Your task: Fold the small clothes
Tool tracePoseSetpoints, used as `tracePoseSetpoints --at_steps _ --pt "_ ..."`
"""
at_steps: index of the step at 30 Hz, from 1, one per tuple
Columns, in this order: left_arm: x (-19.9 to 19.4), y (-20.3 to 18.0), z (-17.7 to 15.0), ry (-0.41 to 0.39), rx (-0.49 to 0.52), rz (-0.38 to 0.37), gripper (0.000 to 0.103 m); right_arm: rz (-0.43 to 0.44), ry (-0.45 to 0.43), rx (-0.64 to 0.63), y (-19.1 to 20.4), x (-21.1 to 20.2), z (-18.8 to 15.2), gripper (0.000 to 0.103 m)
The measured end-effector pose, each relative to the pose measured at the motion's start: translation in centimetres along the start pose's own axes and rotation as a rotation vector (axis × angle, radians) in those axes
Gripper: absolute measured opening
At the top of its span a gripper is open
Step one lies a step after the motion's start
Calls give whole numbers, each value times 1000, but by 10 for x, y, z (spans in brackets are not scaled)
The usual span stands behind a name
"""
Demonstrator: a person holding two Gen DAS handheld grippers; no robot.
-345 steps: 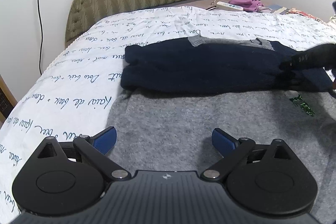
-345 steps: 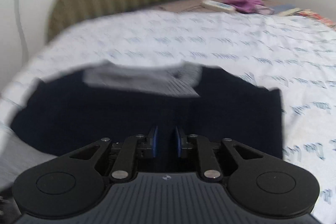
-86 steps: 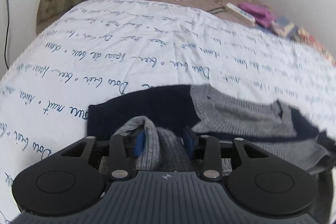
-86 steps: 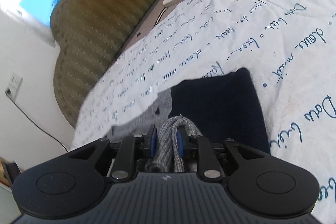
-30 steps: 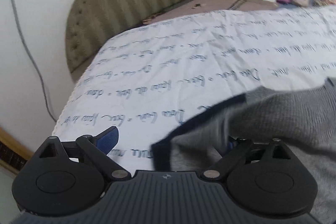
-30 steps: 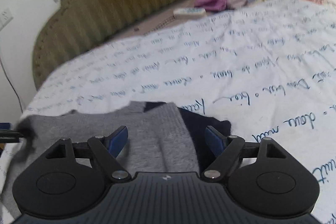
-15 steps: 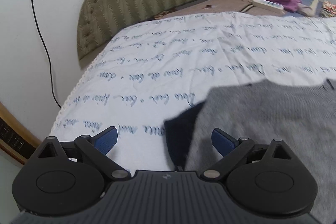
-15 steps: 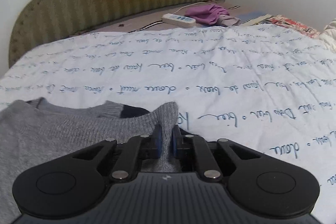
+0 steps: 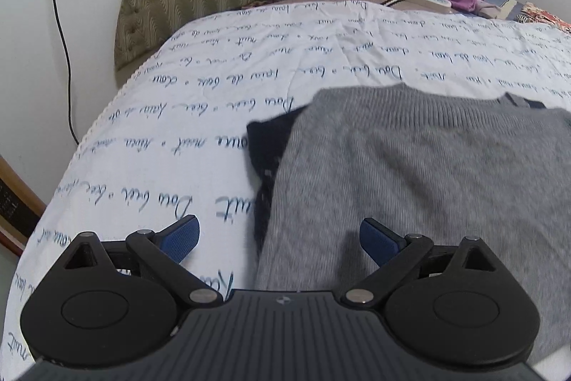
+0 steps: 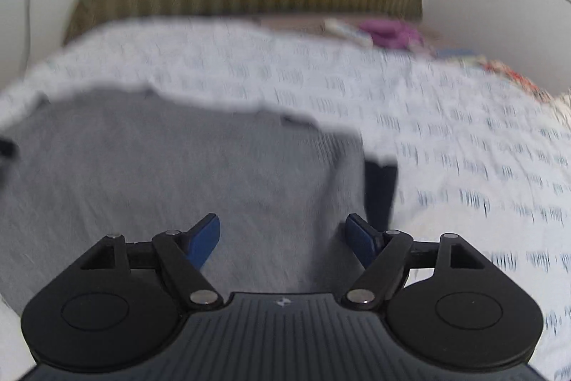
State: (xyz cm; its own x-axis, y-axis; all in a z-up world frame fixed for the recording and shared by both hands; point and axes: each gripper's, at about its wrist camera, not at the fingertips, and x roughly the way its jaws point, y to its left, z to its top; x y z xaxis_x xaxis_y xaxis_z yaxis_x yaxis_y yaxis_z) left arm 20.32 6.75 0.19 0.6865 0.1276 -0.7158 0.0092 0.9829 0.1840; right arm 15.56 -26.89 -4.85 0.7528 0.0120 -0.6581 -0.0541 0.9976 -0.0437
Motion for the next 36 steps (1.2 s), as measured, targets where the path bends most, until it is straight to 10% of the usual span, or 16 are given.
tracePoseSetpoints --at_steps 36 --pt "-15 34 -77 -40 -100 -45 103 89 -66 9 105 -55 -38 85"
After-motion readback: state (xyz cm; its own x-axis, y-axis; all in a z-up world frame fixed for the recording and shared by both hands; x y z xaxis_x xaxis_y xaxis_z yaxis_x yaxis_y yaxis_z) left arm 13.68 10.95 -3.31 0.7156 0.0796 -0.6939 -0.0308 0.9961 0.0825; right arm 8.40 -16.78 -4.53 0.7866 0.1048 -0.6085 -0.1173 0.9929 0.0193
